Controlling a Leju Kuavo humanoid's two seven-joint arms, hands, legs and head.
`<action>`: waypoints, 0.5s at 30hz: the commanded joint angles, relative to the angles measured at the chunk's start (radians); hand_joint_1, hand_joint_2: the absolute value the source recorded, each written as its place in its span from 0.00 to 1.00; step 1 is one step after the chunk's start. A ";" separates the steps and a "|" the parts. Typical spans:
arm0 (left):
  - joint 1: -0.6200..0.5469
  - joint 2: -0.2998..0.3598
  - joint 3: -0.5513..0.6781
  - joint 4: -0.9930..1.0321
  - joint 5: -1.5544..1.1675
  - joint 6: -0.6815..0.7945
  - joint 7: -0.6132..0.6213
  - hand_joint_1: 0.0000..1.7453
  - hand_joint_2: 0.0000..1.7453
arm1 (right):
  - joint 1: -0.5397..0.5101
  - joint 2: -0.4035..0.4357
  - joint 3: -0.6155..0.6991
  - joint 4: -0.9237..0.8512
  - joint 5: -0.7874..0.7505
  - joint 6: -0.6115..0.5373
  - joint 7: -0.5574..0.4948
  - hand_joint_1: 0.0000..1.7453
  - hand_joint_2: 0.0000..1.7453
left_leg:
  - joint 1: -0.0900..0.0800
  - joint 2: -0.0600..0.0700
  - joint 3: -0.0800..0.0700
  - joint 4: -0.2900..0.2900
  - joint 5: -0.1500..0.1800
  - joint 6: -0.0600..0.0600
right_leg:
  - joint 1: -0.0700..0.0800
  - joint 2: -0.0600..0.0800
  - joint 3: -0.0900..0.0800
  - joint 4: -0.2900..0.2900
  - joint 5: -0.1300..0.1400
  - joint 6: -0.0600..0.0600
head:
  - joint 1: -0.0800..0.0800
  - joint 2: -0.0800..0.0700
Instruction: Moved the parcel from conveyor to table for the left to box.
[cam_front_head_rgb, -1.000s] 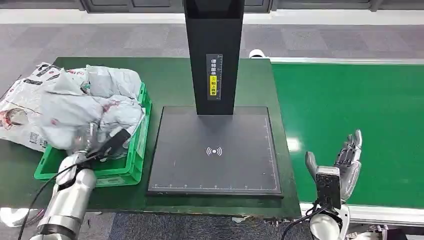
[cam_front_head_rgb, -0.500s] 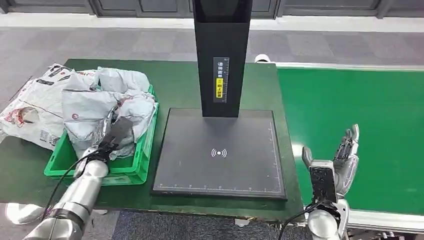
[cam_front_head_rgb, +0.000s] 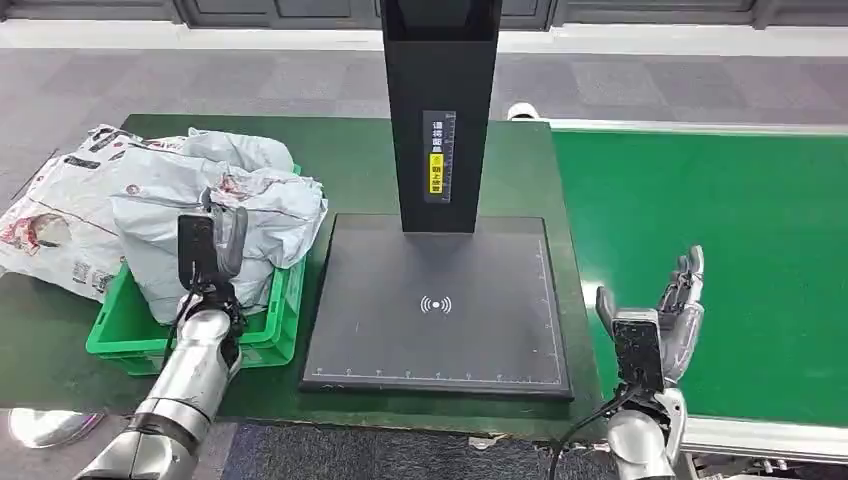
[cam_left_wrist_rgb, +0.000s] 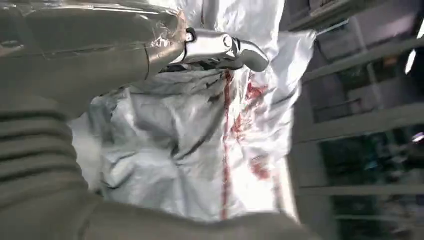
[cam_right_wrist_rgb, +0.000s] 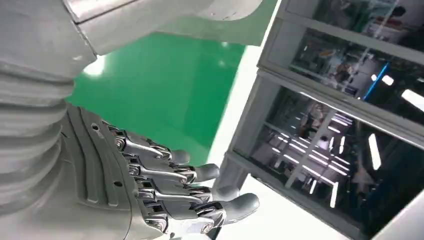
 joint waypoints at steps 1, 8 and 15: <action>0.013 -0.043 0.008 -0.100 0.118 0.025 -0.045 0.00 0.00 | -0.127 -0.058 0.063 0.254 -0.066 0.002 -0.021 0.00 1.00 | 0.001 0.003 0.000 0.000 -0.001 0.000 | 0.001 0.003 0.000 -0.001 0.001 -0.001 | 0.000 0.000; 0.011 -0.043 0.008 -0.096 0.130 0.021 -0.047 0.00 0.00 | -0.123 -0.057 0.065 0.246 -0.073 0.002 -0.021 0.00 1.00 | 0.002 0.003 -0.001 0.000 -0.001 -0.001 | 0.002 0.003 0.000 -0.002 0.001 -0.001 | 0.000 0.000; 0.023 -0.077 -0.036 -0.163 0.138 0.125 -0.179 0.00 0.00 | -0.154 -0.044 0.087 0.259 -0.150 -0.021 -0.104 0.00 1.00 | 0.002 0.003 -0.002 0.001 -0.001 -0.001 | 0.002 0.003 -0.002 -0.001 0.001 -0.001 | 0.000 0.000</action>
